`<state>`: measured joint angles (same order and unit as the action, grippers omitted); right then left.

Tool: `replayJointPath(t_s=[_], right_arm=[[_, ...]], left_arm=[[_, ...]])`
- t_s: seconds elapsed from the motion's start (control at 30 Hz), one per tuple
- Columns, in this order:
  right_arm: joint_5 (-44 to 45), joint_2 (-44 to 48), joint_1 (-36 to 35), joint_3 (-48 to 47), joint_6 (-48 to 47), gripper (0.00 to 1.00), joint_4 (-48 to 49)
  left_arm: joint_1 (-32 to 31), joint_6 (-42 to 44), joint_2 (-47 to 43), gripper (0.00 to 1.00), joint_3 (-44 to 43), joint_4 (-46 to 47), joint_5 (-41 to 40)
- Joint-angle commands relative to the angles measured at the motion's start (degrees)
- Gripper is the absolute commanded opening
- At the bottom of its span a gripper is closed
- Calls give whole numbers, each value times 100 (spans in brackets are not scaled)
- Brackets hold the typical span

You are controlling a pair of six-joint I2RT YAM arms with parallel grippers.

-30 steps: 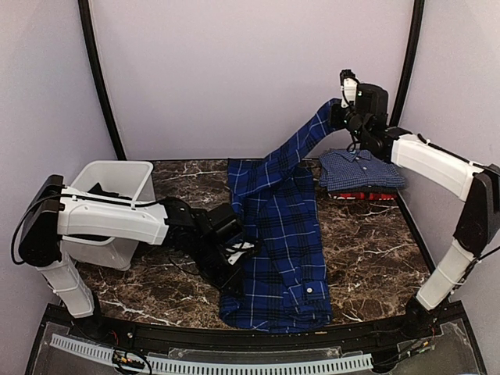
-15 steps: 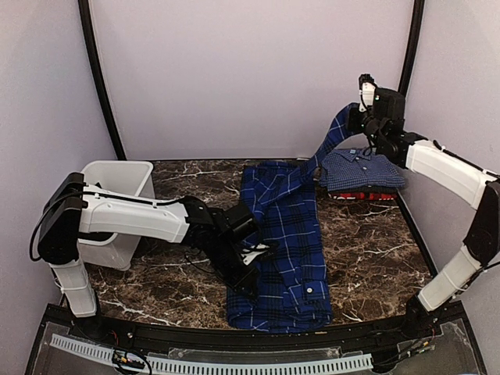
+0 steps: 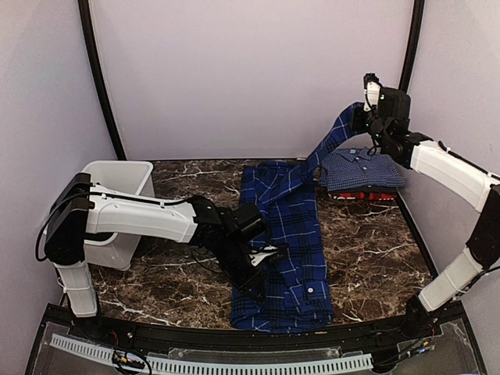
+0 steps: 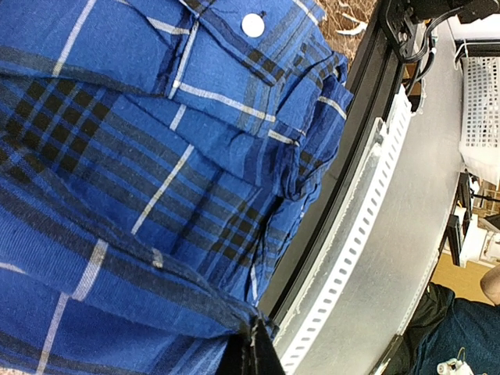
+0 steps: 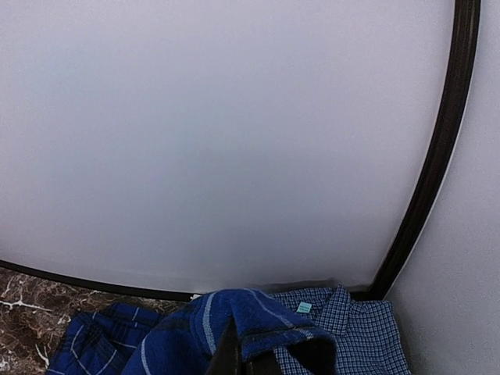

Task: Fold and stack the long sleeve shirts
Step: Fold the 1/3-folded shirt at the center of the board.

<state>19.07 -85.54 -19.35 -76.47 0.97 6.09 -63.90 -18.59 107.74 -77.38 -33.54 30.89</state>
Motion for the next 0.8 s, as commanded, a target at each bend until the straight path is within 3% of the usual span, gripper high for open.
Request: replayJointPath(t_s=[0.0,0.77], right_arm=[[-136,245,42,-143,100,0,107],[-461,292,37,-394,212,0,-210]], left_arm=[[-50,213,-10,0,-70,-305,214],[-59,339,41,0,57,-142,452]])
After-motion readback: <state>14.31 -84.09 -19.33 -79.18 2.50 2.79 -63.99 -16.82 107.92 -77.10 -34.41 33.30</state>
